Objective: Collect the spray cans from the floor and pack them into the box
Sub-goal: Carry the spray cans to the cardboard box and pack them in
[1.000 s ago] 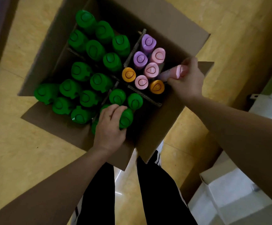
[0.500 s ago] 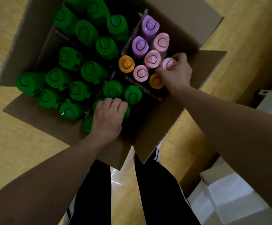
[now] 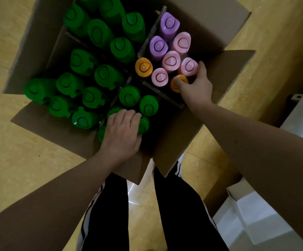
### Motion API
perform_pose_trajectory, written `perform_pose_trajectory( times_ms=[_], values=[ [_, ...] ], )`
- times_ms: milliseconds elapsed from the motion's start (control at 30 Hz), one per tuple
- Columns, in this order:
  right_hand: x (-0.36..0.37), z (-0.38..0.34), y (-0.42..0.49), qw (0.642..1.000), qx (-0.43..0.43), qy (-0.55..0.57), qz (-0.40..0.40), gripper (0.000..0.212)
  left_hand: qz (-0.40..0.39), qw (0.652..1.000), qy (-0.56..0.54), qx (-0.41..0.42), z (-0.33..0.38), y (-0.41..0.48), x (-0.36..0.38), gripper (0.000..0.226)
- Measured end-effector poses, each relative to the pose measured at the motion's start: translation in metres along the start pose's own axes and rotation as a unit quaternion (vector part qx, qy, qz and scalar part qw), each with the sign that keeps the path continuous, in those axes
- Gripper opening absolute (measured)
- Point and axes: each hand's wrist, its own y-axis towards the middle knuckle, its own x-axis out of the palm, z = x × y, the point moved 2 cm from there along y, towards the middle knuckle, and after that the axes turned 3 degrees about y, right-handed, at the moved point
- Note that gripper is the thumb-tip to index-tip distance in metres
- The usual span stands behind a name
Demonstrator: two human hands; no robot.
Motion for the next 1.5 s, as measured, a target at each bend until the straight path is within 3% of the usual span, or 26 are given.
perform_pose_trajectory(
  times_ms=[267, 400, 667, 800, 933, 1233, 1500],
  values=[
    [0.008, 0.013, -0.025, 0.998, -0.025, -0.035, 0.036, 0.088, 0.007, 0.999, -0.039, 0.007, 0.001, -0.009, -0.008, 0.064],
    [0.009, 0.006, -0.043, 0.995, -0.034, -0.082, 0.043, 0.074, 0.013, 0.997, -0.081, -0.003, -0.007, -0.006, -0.022, 0.055],
    [-0.012, -0.057, -0.094, 0.988, -0.073, -0.121, 0.068, 0.077, 0.046, 0.997, -0.061, 0.014, -0.021, 0.015, -0.110, 0.062],
    [-0.055, -0.135, -0.143, 0.977, -0.110, -0.159, 0.093, 0.071, 0.058, 0.997, -0.016, 0.051, -0.020, 0.023, -0.211, 0.070],
    [-0.124, -0.240, -0.213, 0.964, -0.156, -0.189, 0.106, 0.075, 0.067, 0.994, 0.038, 0.080, -0.009, 0.025, -0.359, 0.079],
    [-0.304, -0.517, -0.406, 0.883, -0.342, -0.214, 0.242, 0.078, 0.272, 0.959, 0.034, 0.067, 0.029, -0.018, -0.746, 0.086],
    [-0.381, -0.657, -0.550, 0.794, -0.500, -0.222, 0.264, 0.084, 0.427, 0.902, 0.063, -0.020, 0.043, -0.145, -0.945, 0.080]
  ],
)
